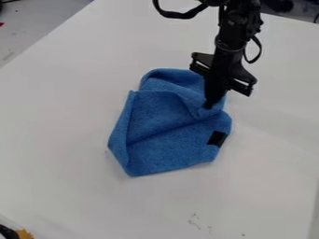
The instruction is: Unfold the cloth from right to left
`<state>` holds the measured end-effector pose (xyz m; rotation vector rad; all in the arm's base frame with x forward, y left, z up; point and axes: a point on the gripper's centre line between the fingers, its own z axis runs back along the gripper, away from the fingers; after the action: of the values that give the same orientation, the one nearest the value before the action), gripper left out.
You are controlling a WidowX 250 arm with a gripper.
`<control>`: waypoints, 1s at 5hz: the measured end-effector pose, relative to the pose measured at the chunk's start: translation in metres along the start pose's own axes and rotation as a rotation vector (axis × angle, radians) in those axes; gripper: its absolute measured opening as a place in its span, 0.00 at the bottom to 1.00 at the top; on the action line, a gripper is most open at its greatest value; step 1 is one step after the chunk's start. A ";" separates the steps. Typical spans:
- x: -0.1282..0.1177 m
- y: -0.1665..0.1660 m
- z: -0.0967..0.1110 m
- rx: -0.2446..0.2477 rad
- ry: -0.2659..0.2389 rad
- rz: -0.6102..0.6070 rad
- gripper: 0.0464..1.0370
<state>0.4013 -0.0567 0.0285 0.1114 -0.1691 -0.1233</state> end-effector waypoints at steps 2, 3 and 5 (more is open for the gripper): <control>-0.008 0.001 -0.009 -0.019 0.006 0.026 0.80; -0.008 0.000 -0.010 -0.033 0.002 0.021 0.92; -0.010 0.002 -0.013 -0.041 0.002 0.024 0.33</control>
<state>0.3939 -0.0525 0.0143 0.0686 -0.1655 -0.1031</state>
